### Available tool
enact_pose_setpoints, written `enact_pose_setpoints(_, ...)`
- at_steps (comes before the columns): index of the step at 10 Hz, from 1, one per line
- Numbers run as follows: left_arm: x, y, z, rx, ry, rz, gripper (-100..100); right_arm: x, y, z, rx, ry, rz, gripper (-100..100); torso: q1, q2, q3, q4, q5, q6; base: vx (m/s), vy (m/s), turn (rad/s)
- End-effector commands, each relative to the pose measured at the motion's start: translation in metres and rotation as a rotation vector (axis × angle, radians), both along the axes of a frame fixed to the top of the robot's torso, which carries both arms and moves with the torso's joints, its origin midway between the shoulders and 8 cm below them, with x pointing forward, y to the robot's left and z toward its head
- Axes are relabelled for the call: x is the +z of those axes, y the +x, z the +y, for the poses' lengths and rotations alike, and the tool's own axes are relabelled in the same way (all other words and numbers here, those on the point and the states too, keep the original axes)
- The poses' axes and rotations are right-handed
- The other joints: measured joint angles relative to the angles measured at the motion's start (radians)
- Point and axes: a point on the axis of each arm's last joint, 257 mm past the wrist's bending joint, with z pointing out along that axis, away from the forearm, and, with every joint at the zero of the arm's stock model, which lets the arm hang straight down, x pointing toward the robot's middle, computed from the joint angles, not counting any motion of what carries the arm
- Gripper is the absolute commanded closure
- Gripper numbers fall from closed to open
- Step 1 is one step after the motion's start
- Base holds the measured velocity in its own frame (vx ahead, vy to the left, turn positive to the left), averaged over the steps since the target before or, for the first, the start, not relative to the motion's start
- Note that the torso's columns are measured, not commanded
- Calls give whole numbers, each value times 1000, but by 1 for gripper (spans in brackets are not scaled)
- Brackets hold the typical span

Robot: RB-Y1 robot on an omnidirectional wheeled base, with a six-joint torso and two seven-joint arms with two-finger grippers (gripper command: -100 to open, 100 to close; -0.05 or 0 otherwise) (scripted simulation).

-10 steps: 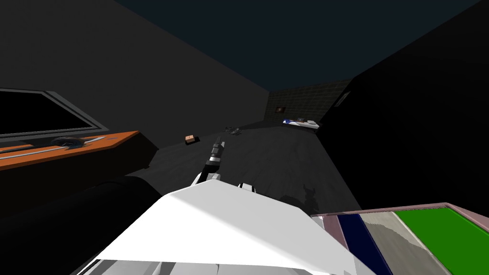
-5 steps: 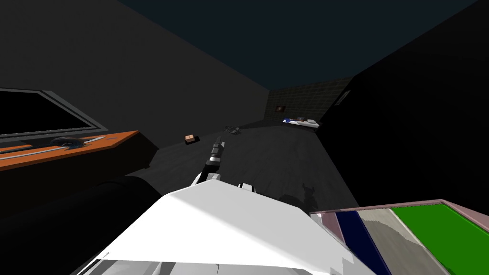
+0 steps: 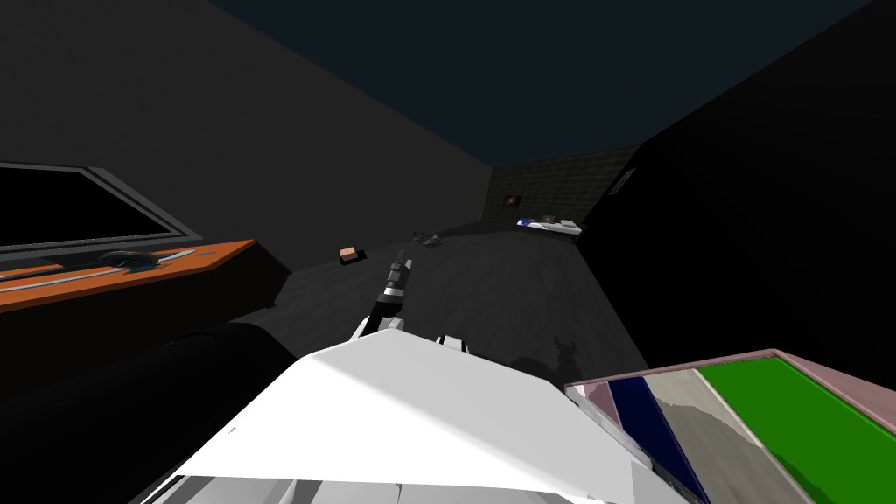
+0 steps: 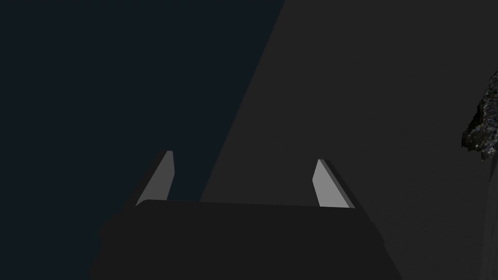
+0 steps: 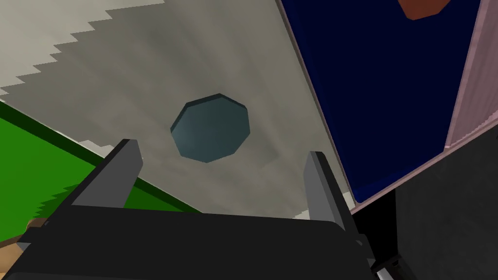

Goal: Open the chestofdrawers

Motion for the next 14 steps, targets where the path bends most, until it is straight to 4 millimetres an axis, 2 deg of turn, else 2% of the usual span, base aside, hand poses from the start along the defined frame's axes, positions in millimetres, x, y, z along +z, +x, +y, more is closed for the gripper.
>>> enact_pose_setpoints(1,0,0,0,0,0,0,0,9,35,-15,-8,4,-133,-100,0,1,0,0,0,0,-110,5,-53)
enact_pose_setpoints(2,0,0,0,0,0,0,0,9,35,-15,-8,4,-133,-100,0,4,2,1,0,0,-107,0,-4)
enact_pose_setpoints(3,0,0,0,0,0,0,0,17,58,-23,-13,7,-219,-100,0,4,2,1,0,0,-137,-13,-36)
enact_pose_setpoints(4,0,0,0,0,0,0,0,19,63,-25,-13,8,-238,-100,-1,4,2,1,0,0,-136,-12,-25)
enact_pose_setpoints(7,0,0,0,0,0,0,0,12,53,-20,-14,10,-235,-100,0,-4,-2,-1,0,0,-29,-36,-4)
enact_pose_setpoints(8,0,0,0,0,0,0,0,14,57,-22,-12,11,-233,-100,-6,-4,-2,-1,-1,0,10,-71,5)
enact_pose_setpoints(9,0,0,0,0,0,0,0,14,56,-22,-13,10,-234,100,-2,-1,-1,0,-1,0,2,-12,0)
enact_pose_setpoints(11,0,0,0,0,0,0,0,18,63,-21,-18,8,-237,100,7,-3,0,0,0,-4,63,146,11)
enact_pose_setpoints(14,0,0,0,0,0,0,0,18,67,-19,-19,11,-239,100,4,2,0,1,4,0,41,161,28)
